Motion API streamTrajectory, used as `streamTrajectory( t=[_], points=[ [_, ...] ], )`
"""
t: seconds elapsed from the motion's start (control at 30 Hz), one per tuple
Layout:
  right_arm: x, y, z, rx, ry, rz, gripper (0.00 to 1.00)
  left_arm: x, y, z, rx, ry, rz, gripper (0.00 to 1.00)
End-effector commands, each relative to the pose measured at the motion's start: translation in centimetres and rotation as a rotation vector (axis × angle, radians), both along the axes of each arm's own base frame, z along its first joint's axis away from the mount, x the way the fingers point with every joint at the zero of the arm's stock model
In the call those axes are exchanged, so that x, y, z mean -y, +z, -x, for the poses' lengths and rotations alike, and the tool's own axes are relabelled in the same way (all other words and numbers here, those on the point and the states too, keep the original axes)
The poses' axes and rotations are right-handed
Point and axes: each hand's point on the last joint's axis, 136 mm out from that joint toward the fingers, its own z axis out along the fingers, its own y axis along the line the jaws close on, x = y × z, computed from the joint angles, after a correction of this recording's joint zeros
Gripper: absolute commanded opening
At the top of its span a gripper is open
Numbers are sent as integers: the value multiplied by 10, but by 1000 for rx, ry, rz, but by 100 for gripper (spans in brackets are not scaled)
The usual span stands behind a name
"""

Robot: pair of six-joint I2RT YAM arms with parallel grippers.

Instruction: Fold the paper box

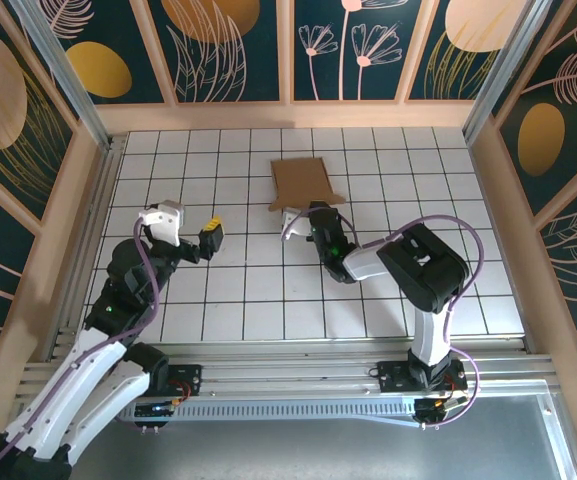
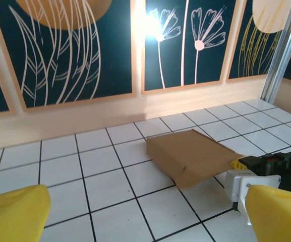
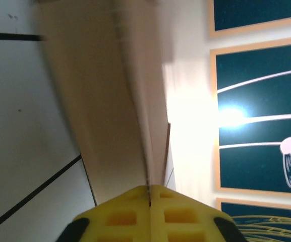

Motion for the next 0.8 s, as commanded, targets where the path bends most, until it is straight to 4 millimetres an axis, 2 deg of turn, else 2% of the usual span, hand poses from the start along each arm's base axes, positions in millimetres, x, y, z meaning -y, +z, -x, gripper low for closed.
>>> streamTrajectory(
  t=[0.0,0.07,0.2,0.23,0.3,0.37,0.47,0.67,0.77],
  points=[
    [-11,55,13,-11,37,-53,0,-9,22,9,90,20,-36,99],
    [-16,80,27,-125,53,-109,0,-12,34,13,125,29,-49,99],
    [-26,145,64,-376,142,-214,0,-7,54,19,159,-10,-106,99],
    [-27,154,73,-434,163,-224,0,-4,57,19,162,-28,-121,99],
    [-30,161,103,-648,215,-197,0,8,62,23,170,-101,-155,99],
    [-26,163,109,-763,150,-166,0,19,64,26,174,-168,-171,99],
    [-17,148,109,-829,83,-78,0,24,63,26,177,-196,-164,99],
    [-8,131,85,-878,6,-33,0,25,54,26,159,-201,-141,99],
    [-10,119,78,-882,12,0,0,23,51,28,160,-194,-131,99]
  ],
)
